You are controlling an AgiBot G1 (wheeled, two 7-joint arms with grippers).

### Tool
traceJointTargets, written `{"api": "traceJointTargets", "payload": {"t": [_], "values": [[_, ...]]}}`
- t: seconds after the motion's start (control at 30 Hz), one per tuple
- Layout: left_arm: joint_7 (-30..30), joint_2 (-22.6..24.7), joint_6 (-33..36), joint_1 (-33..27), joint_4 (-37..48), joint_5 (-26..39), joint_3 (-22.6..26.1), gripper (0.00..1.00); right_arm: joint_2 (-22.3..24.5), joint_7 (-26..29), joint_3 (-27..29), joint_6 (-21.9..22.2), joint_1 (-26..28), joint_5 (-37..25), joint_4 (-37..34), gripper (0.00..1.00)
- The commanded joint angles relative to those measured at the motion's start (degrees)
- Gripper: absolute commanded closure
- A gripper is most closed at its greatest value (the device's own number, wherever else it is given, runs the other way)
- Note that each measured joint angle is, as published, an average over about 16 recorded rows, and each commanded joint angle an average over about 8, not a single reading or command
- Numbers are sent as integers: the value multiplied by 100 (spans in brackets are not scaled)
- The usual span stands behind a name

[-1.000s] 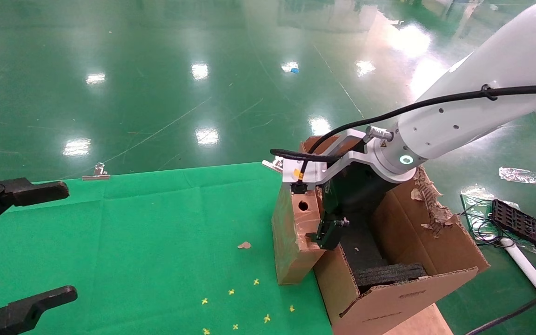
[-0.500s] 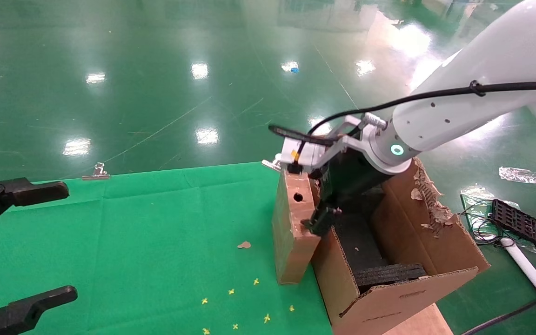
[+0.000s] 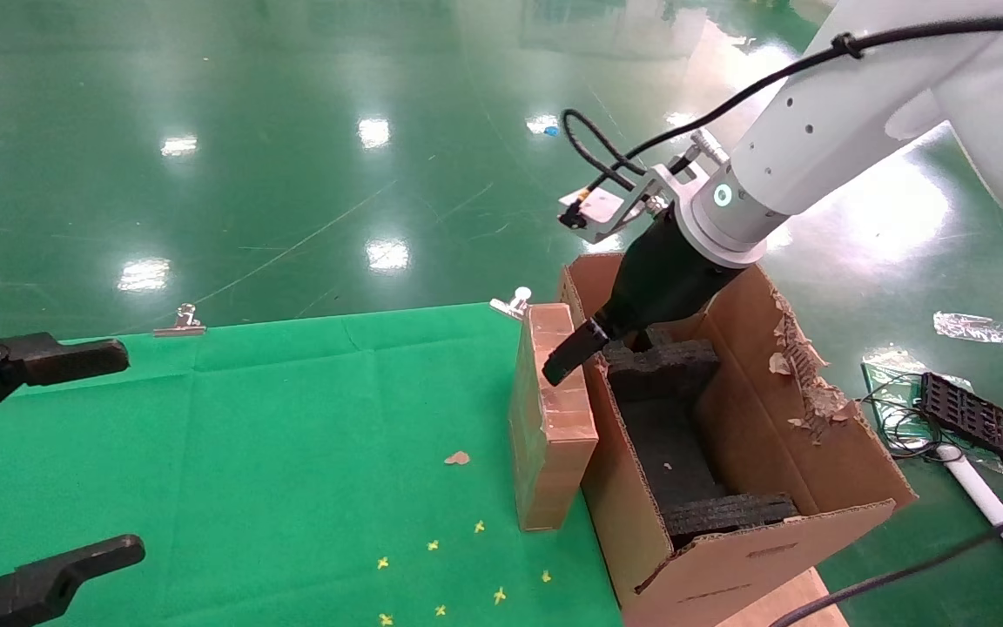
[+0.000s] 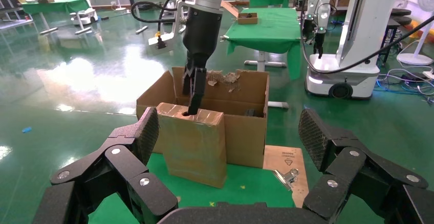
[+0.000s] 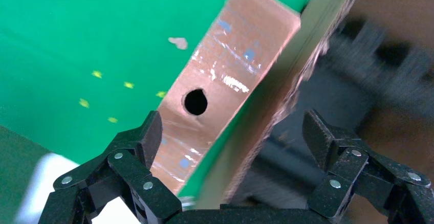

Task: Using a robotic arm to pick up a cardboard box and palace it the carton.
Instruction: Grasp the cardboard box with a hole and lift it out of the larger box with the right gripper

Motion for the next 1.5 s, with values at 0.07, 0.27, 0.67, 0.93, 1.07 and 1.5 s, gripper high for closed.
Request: {"api": "traceJointTargets", "payload": {"t": [0.07, 0.27, 0.67, 0.93, 1.07, 1.5], "values": [[1, 0, -1, 0, 0, -1, 1, 0, -233, 222, -53, -55, 73, 177, -795, 0], [2, -1, -2, -1, 0, -2, 4, 0, -637, 132, -256, -44, 123, 330, -1763, 0], [4, -3, -4, -2, 0, -6, 8, 14, -1262, -293, -551, 40, 75, 301, -2815, 64], [6, -5, -5, -2, 0, -8, 11, 96, -1493, -457, -668, 25, 111, 251, -3124, 100], [6, -5, -6, -3, 0, -9, 13, 100, -1558, -517, -711, 21, 117, 249, -3229, 100], [9, -7, -8, -4, 0, -12, 18, 100, -1673, -691, -817, 25, 142, 275, -3449, 100]]}}
